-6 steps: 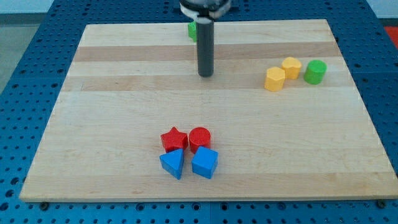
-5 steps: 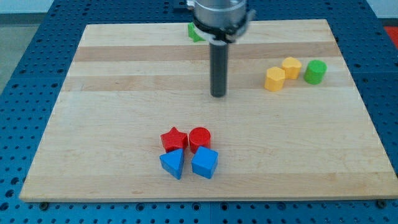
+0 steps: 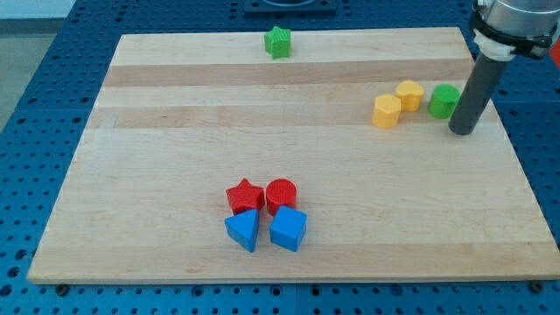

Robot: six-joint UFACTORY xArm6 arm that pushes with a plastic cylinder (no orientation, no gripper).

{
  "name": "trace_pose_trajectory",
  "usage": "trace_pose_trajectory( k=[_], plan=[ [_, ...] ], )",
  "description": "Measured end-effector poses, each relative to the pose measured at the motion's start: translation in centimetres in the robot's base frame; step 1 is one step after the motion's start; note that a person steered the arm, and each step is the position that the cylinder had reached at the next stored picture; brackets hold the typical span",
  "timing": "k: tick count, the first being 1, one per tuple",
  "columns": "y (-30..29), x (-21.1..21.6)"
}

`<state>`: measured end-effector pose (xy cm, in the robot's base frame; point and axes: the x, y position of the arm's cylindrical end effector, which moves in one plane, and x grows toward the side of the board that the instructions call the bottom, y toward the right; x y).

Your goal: Slide the green circle to the yellow heart

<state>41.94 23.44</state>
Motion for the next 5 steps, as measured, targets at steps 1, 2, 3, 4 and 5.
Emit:
trace_pose_trajectory(
  k=[1,2,3,4,5],
  plan=[
    [0.0,-0.1],
    [1.3,-1.6],
    [1.4,-3.7],
    [1.4,-4.5],
    [0.1,-4.5]
  ],
)
